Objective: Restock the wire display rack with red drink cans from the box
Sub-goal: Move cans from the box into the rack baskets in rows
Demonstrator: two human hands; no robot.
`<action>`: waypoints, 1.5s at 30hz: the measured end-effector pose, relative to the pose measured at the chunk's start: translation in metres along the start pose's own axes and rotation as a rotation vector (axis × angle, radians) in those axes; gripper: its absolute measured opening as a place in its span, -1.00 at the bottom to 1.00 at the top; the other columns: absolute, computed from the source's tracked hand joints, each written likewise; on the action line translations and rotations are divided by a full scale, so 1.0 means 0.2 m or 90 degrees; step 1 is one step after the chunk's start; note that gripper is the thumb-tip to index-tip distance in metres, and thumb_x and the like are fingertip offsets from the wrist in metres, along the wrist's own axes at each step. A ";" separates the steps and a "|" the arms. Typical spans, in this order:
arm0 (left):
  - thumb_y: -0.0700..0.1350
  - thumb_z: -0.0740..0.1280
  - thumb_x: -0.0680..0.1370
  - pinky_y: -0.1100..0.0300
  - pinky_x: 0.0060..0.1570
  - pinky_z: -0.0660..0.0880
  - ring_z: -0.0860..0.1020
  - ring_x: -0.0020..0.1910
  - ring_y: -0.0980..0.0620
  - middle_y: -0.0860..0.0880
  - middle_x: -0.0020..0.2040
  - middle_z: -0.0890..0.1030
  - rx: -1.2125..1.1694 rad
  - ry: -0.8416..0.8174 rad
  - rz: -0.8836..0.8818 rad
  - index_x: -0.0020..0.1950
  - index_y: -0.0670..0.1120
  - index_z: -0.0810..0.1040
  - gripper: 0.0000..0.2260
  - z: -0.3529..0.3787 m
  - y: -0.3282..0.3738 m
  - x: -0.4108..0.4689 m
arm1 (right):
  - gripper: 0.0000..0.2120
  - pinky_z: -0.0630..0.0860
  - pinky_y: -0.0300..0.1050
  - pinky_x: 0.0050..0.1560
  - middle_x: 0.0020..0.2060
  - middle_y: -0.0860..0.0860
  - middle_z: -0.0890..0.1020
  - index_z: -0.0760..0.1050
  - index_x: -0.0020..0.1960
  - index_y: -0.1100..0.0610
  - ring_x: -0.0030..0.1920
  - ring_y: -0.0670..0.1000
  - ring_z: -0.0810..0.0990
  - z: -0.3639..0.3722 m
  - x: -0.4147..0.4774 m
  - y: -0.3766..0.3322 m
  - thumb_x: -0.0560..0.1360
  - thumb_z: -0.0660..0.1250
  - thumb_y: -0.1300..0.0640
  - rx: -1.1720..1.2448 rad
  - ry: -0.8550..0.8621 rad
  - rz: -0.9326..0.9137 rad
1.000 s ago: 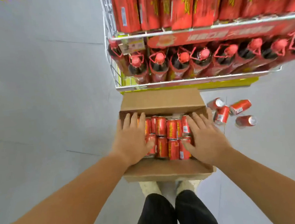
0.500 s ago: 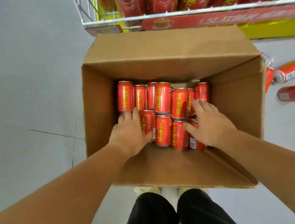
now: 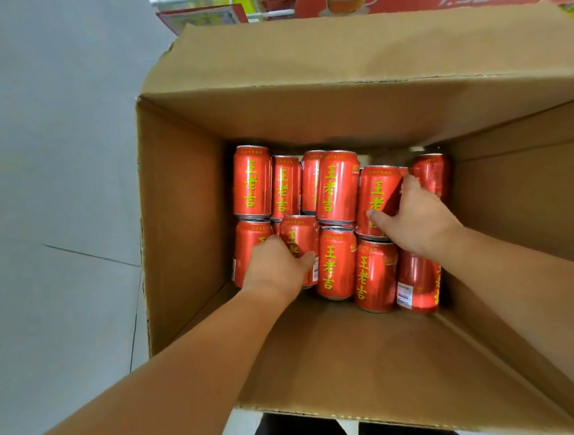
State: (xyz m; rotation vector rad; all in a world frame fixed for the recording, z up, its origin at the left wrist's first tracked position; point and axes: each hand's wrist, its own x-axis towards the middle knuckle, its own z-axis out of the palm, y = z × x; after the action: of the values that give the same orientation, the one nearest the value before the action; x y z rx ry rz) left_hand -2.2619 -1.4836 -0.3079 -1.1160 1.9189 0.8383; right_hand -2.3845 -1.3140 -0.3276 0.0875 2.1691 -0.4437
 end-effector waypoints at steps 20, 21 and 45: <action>-0.01 0.63 0.37 0.03 0.24 0.53 0.58 0.17 0.01 0.01 0.17 0.58 -0.116 0.044 0.074 0.25 -0.02 0.41 -0.42 -0.07 0.03 -0.06 | -0.43 0.59 0.05 0.11 0.06 -0.02 0.62 0.42 0.28 -0.01 0.02 0.01 0.64 -0.03 -0.06 0.05 0.35 0.59 0.03 0.316 -0.029 0.024; 0.00 0.63 0.37 0.07 0.20 0.54 0.58 0.16 0.02 0.02 0.16 0.58 -0.116 0.046 0.080 0.26 -0.03 0.42 -0.42 -0.10 0.04 -0.08 | -0.43 0.58 0.09 0.15 0.05 -0.03 0.62 0.40 0.26 -0.02 0.03 0.01 0.64 -0.05 -0.08 0.05 0.35 0.59 0.03 0.329 -0.037 0.021; 0.03 0.56 0.40 0.43 -0.43 0.32 0.51 -0.33 0.27 0.12 -0.28 0.59 -0.147 0.201 0.277 -0.23 0.08 0.52 -0.78 -1.56 0.72 -1.97 | -0.59 0.50 -0.34 -0.16 -0.09 -0.10 0.59 0.44 0.17 0.11 -0.13 -0.14 0.59 -1.53 -1.98 -0.71 0.41 0.55 0.19 0.385 0.127 -0.188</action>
State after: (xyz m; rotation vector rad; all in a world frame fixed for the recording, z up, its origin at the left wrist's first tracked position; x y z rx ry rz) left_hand -2.3449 -1.5205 0.2069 -1.0236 2.4288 1.2007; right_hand -2.4150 -1.3018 0.1913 0.1501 2.1750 -1.3001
